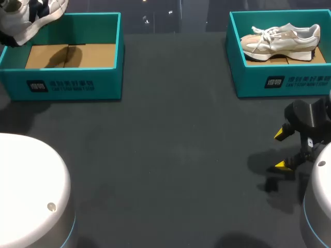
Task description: Take the shoe out of the shoebox, open the shoe tongue, remove and reinsert the insole, then place the shoe into the shoebox
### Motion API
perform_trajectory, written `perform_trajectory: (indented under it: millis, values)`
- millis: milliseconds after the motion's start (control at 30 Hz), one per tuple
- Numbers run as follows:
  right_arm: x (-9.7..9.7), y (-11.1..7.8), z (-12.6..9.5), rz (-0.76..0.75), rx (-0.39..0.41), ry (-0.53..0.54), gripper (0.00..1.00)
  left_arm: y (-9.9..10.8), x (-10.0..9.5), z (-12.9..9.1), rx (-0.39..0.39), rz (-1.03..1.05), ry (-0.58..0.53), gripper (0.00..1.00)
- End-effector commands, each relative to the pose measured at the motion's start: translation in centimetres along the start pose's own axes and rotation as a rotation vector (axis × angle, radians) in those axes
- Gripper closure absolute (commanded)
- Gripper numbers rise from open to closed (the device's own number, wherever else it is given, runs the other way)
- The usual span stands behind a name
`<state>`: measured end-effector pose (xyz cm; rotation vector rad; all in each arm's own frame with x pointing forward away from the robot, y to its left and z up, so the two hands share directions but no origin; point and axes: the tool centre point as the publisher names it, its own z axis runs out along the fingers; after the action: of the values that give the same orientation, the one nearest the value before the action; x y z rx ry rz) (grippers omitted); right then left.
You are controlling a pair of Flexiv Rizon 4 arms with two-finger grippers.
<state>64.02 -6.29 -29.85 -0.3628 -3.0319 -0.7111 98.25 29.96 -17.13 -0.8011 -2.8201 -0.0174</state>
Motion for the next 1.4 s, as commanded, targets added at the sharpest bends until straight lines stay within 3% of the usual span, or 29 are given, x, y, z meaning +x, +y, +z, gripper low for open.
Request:
perform_trajectory:
  millis: [33, 100, 600, 667, 700, 767, 800, 867, 1067, 1400]
  values:
    - [0.2, -0.1, 0.0, 0.0, 0.001, -0.004, 0.0, 1.3, -0.7, -0.2, -0.118, 0.278, 0.011, 1.0]
    - [0.2, -0.1, 0.0, 0.0, 0.001, -0.004, 0.0, 2.2, -0.5, -0.1, -0.218, 0.378, -0.016, 1.0]
    - [0.2, -0.1, 0.0, 0.0, 0.001, -0.004, 0.0, 2.2, -0.5, -0.1, -0.218, 0.378, -0.016, 1.0]
    - [0.2, -0.1, 0.0, 0.0, 0.001, -0.004, 0.0, 3.0, -1.0, 0.2, -0.183, 0.443, -0.01, 1.0]
    - [0.2, -0.1, 0.0, 0.0, 0.001, -0.004, 0.0, 3.4, -1.3, 0.5, -0.206, 0.479, -0.004, 1.0]
    - [0.2, -0.1, 0.0, 0.0, 0.001, -0.004, 0.0, 4.4, -1.7, 0.5, -0.143, 0.544, -0.011, 1.0]
    - [0.2, -0.1, 0.0, 0.0, 0.001, -0.004, 0.0, 4.7, -1.9, 0.6, -0.197, 0.564, -0.014, 1.0]
    - [0.2, -0.1, 0.0, 0.0, 0.001, -0.004, 0.0, 5.4, -2.3, 0.8, -0.167, 0.627, -0.01, 1.0]
    - [0.2, -0.1, 0.0, 0.0, 0.001, -0.004, 0.0, 6.7, -3.4, 1.4, -0.254, 0.742, -0.018, 1.0]
    - [0.2, -0.1, 0.0, 0.0, 0.001, -0.004, 0.0, 6.1, -3.6, 3.9, -0.365, 0.834, -0.01, 1.0]
